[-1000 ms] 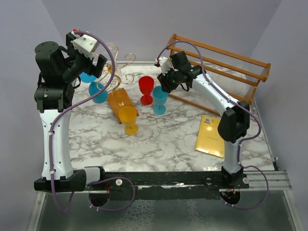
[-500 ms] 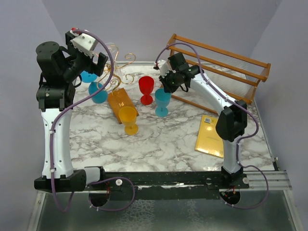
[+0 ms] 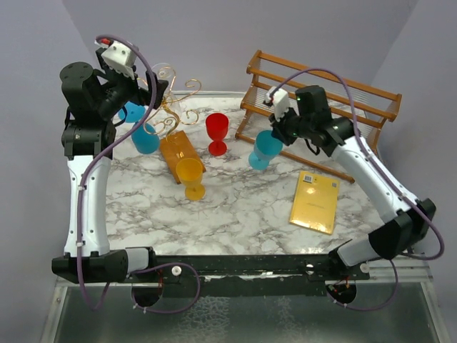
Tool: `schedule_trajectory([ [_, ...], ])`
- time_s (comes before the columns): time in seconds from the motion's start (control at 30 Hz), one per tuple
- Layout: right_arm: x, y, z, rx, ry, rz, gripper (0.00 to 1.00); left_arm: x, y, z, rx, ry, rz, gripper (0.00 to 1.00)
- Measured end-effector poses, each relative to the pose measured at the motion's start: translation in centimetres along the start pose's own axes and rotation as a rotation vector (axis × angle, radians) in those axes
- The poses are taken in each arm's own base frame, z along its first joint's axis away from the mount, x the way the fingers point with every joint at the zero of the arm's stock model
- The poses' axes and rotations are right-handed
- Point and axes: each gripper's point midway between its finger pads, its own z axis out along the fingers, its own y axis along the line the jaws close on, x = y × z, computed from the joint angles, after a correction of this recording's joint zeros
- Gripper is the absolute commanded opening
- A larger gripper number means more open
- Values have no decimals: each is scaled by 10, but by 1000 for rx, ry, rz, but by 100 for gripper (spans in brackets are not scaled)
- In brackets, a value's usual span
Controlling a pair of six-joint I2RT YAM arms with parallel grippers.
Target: Place the wine glass upside down on the wine glass rack
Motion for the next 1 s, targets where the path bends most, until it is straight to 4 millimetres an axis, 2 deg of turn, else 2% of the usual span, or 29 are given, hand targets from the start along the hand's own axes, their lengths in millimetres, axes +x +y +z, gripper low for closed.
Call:
schedule_trajectory([
  [0.07, -6, -3, -23, 29, -48, 2, 1, -3, -2, 4, 12, -19, -34, 99],
  [0.17, -26, -14, -61, 93, -152, 1, 1, -7, -4, 12, 35, -49, -104, 99],
  [0.4, -85, -28, -146, 235, -428, -50, 1, -9, -14, 36, 127, -91, -300, 93],
  [0.47, -110, -31, -170, 262, -512, -63, 1, -8, -21, 44, 165, -90, -355, 93],
  [0.57, -139, -33, -192, 268, -599, -67, 1, -5, -46, 54, 242, -69, -415, 91],
  [0.67, -164, -32, -207, 246, -670, -65, 1, -6, -78, 61, 338, -46, -477, 84],
  [0.77, -182, -28, -214, 208, -716, -51, 1, -10, -107, 63, 432, -31, -544, 82],
  [0.87, -192, -23, -216, 162, -742, -35, 1, -13, -130, 62, 509, -19, -600, 81],
  [1.0, -196, -15, -212, 101, -751, -10, 1, -10, -148, 61, 576, -7, -666, 74],
])
